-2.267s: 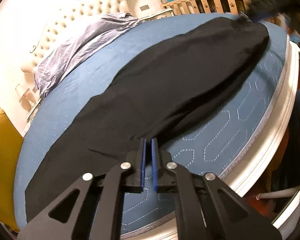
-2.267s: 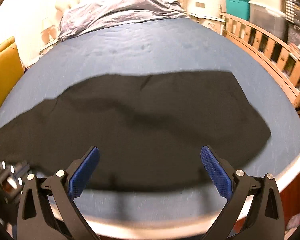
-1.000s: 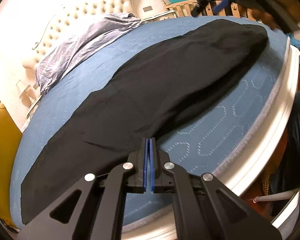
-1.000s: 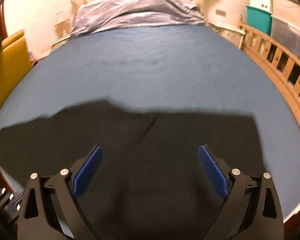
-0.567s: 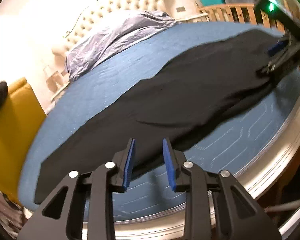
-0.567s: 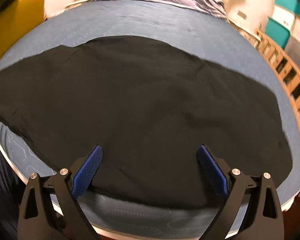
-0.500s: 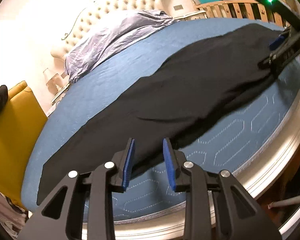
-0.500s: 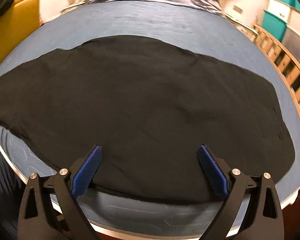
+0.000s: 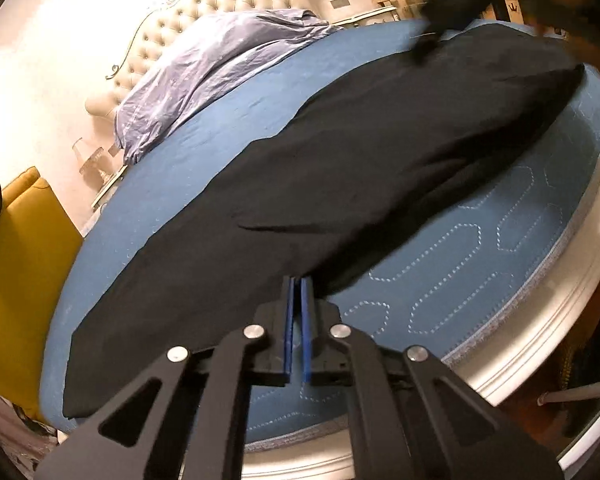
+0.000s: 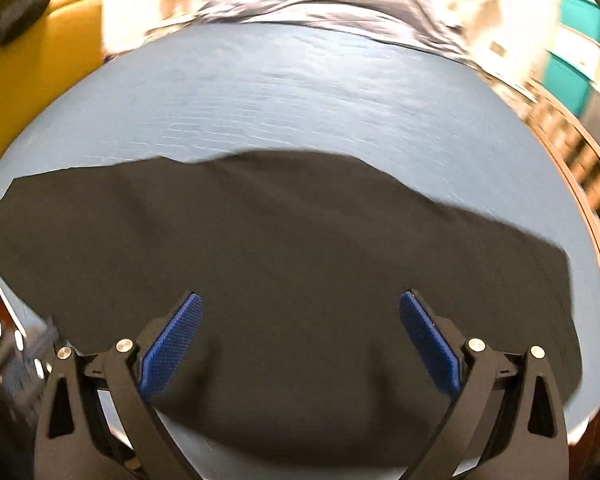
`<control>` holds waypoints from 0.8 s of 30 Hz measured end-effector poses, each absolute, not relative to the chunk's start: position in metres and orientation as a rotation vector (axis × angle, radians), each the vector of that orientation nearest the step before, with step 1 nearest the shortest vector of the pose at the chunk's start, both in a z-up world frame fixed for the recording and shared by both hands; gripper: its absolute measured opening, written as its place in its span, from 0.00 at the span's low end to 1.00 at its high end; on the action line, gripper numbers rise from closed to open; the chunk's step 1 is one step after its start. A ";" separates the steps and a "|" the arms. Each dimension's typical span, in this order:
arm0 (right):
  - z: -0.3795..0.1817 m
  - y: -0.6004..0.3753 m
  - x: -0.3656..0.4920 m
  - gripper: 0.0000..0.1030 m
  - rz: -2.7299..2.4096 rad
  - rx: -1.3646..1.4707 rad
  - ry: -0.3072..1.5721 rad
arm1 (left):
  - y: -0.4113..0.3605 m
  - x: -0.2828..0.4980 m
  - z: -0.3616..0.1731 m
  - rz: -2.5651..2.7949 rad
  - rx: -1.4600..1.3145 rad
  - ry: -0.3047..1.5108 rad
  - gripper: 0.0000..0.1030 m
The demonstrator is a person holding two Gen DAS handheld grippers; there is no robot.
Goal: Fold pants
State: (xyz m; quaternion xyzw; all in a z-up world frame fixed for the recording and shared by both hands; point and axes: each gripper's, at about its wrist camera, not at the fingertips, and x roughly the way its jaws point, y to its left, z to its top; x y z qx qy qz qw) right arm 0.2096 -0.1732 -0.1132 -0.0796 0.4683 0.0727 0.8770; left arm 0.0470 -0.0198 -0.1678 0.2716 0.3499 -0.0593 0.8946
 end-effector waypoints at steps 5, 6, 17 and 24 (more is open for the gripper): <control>-0.123 -0.097 0.267 0.93 0.265 -0.279 0.991 | -0.017 0.046 -0.166 -0.130 0.536 0.732 0.00; -0.127 -0.086 0.278 0.93 0.268 -0.303 0.994 | -0.016 0.046 -0.166 -0.132 0.532 0.732 0.00; -0.143 -0.088 0.334 0.94 0.094 -0.159 1.034 | -0.008 0.041 -0.168 -0.165 0.469 0.738 0.00; -0.125 -0.117 0.247 0.95 0.127 0.036 0.976 | 0.041 0.047 -0.137 -0.073 0.222 0.694 0.00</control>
